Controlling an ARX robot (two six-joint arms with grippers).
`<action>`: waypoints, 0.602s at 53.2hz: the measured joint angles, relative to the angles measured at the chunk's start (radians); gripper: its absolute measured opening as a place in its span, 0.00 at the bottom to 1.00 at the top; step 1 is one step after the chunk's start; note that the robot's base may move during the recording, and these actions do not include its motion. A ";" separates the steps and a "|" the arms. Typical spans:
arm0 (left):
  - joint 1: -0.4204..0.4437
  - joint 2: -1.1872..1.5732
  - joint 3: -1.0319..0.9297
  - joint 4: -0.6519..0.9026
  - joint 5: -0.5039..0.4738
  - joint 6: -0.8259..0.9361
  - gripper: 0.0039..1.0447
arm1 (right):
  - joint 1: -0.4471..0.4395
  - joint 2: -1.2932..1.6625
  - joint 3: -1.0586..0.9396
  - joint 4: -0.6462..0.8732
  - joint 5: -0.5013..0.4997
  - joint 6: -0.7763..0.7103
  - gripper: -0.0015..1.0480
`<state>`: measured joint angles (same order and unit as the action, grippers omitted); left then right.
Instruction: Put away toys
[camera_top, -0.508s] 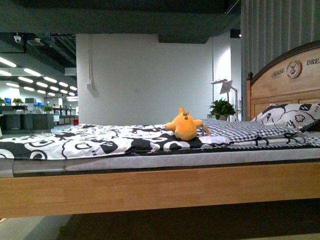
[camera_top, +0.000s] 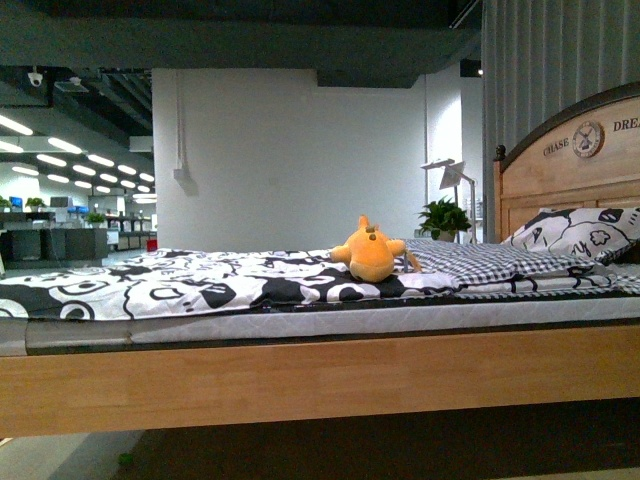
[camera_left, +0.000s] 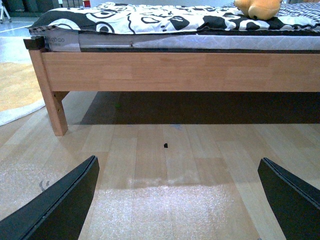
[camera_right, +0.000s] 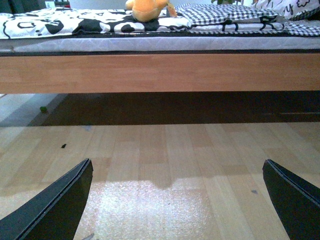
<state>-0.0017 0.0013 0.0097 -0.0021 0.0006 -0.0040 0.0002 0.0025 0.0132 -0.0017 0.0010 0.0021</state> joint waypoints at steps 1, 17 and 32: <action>0.000 0.000 0.000 0.000 0.000 0.000 0.95 | 0.000 0.000 0.000 0.000 0.000 0.000 1.00; 0.000 0.000 0.000 0.000 0.000 0.000 0.95 | 0.000 0.000 0.000 0.000 0.000 0.000 1.00; 0.000 0.000 0.000 0.000 0.000 0.000 0.95 | 0.000 0.000 0.000 0.000 -0.001 0.000 1.00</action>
<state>-0.0017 0.0013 0.0097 -0.0021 0.0006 -0.0040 0.0002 0.0025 0.0132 -0.0017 -0.0002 0.0021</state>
